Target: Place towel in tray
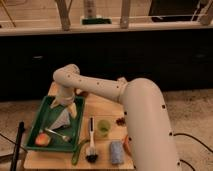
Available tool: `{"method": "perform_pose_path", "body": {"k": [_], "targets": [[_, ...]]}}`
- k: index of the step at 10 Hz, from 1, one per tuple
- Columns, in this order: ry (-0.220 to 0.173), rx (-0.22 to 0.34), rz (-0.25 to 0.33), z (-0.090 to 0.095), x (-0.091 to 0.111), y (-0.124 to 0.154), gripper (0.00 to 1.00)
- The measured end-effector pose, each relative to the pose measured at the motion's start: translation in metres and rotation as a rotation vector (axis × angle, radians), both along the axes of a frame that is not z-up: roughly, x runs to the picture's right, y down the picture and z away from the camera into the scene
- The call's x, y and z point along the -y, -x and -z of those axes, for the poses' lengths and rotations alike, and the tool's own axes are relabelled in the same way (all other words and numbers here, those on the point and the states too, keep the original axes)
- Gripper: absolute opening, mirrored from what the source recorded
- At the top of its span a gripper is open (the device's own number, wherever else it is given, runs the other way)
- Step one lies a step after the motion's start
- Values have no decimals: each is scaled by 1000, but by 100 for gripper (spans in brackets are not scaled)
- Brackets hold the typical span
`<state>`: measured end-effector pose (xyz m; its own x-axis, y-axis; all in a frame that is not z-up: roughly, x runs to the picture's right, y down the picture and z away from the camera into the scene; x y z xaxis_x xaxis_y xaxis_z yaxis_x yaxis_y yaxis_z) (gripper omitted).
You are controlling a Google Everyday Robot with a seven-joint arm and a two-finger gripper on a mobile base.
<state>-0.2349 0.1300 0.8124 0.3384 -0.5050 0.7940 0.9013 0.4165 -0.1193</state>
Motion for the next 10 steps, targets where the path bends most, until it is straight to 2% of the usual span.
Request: {"method": "perform_pose_path", "body": {"k": [5, 10], "targets": [[10, -5, -11, -4, 11, -6, 80], [12, -5, -11, -5, 10, -6, 80]]}}
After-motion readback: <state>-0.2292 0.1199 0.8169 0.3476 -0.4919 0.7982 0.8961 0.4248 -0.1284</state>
